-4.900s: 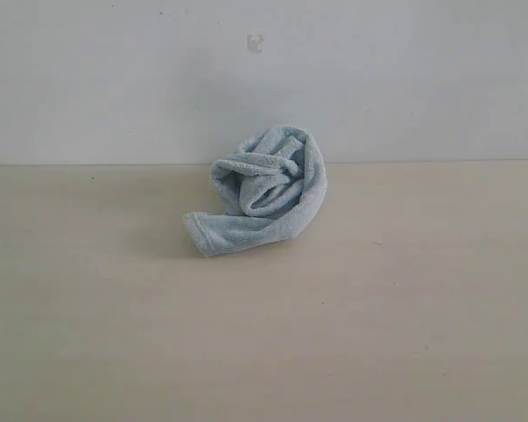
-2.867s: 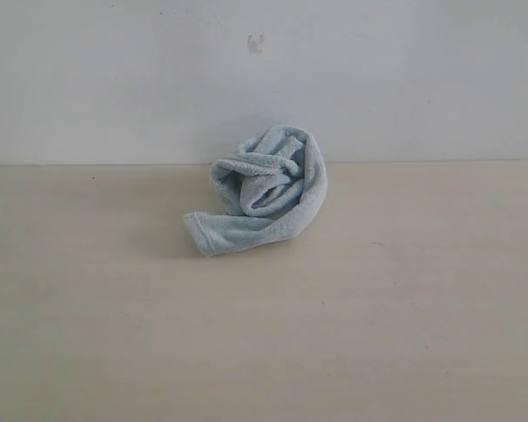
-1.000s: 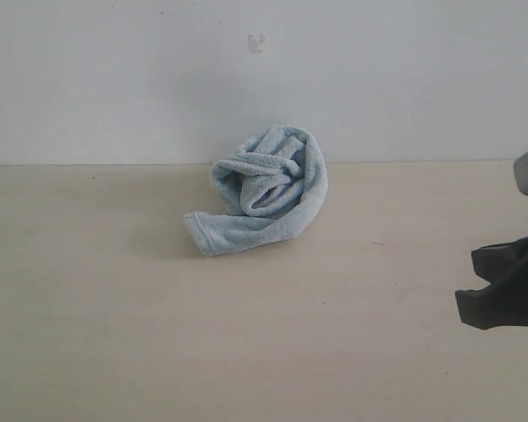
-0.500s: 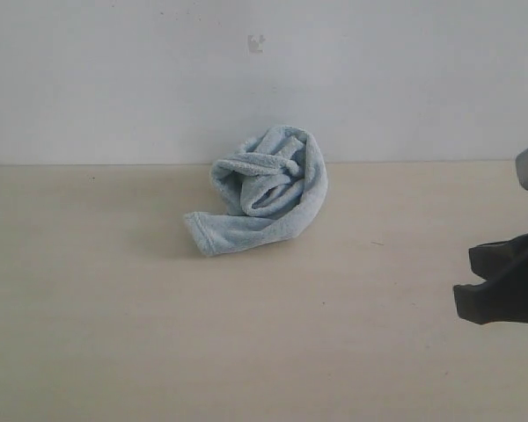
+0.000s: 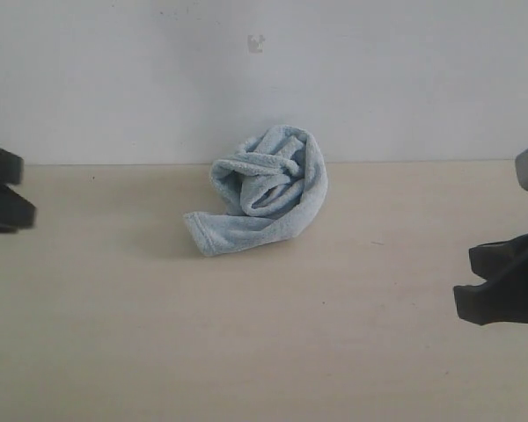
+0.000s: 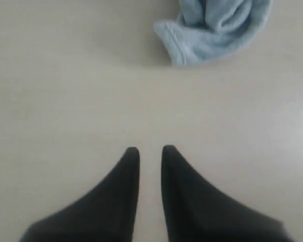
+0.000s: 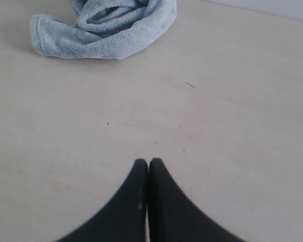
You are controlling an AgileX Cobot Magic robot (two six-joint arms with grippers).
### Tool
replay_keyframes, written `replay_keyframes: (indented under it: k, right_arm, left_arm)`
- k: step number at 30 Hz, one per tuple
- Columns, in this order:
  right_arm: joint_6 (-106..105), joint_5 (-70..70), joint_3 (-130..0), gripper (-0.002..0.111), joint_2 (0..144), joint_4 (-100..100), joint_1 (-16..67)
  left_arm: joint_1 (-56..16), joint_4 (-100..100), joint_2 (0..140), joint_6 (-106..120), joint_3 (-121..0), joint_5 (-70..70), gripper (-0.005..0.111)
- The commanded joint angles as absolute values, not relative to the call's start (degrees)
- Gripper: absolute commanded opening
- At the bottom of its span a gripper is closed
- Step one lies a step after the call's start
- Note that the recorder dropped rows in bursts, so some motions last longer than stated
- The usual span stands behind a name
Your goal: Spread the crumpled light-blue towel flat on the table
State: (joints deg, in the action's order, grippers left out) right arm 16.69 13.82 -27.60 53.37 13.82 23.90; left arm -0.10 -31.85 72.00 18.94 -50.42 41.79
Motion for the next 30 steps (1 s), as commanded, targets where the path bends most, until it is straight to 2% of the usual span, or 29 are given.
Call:
replay_keyframes:
  k: [1, 4, 7, 10, 15, 20, 30]
  right_arm:
    - [16.2, 13.4, -27.4, 0.000, 53.1, 13.6, 24.0]
    - [16.2, 13.9, -27.4, 0.000, 53.1, 13.6, 24.0]
    - [16.2, 14.7, -27.4, 0.000, 53.1, 12.6, 24.0]
    - [15.9, 14.7, -27.4, 0.000, 53.1, 12.1, 24.0]
    - [15.9, 14.6, -27.4, 0.000, 53.1, 12.1, 24.0]
    - [15.9, 15.3, -28.2, 0.000, 53.1, 12.1, 24.0]
    - [15.9, 15.1, -28.9, 0.000, 53.1, 12.1, 24.0]
  left_arm:
    - [-6.1, -48.1, 82.2, 33.9, -50.3, 37.2, 0.035]
    - [-9.4, -57.4, 87.7, 42.5, -51.9, 28.8, 0.051]
    - [-10.7, -58.1, 94.3, 43.0, -55.6, 19.0, 0.064]
    - [-10.7, -58.1, 101.4, 43.5, -61.5, 17.5, 0.070]
    - [-10.7, -58.1, 111.8, 42.3, -71.7, 21.7, 0.075]
    - [-10.6, -58.1, 118.7, 40.7, -80.2, 24.0, 0.075]
    - [-9.9, -60.5, 126.1, 40.9, -85.3, 26.4, 0.075]
